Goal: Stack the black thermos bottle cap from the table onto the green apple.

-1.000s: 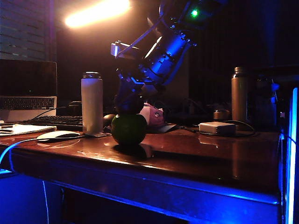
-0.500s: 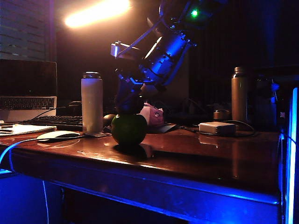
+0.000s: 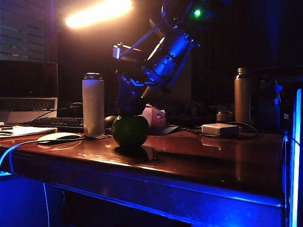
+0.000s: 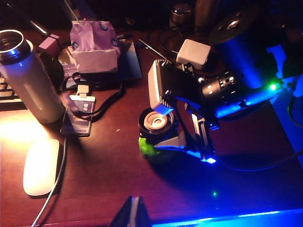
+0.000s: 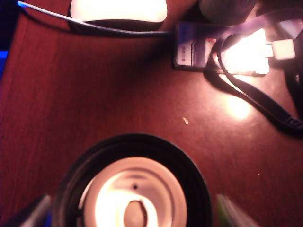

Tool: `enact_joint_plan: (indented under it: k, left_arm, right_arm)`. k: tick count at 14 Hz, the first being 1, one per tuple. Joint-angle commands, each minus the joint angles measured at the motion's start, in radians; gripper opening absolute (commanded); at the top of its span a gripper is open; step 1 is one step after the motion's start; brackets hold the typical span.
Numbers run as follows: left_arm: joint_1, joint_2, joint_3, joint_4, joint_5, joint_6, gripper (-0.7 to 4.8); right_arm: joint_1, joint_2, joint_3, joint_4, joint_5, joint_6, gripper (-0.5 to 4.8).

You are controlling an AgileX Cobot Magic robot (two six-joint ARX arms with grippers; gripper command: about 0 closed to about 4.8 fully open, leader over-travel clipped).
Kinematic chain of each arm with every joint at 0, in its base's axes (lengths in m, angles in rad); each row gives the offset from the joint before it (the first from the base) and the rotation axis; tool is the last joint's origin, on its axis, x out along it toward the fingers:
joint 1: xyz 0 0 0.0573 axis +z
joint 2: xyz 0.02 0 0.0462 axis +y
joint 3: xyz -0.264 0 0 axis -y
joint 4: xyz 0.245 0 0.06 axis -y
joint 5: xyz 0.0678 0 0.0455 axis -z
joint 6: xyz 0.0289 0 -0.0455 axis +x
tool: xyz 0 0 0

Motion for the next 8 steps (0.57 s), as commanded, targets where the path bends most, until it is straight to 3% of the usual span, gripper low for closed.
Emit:
enact_joint_plan:
  k: [1, 8]
  left_arm:
    - [-0.001, -0.003, 0.006, 0.005, 0.006, 0.000, -0.03]
    - [-0.001, -0.004, 0.006, 0.005, 0.007, 0.000, -0.03]
  right_arm:
    - [0.001, -0.024, 0.003, 0.014, -0.008, -0.001, 4.79]
    - [0.001, -0.122, 0.004, 0.023, -0.020, -0.002, 4.70]
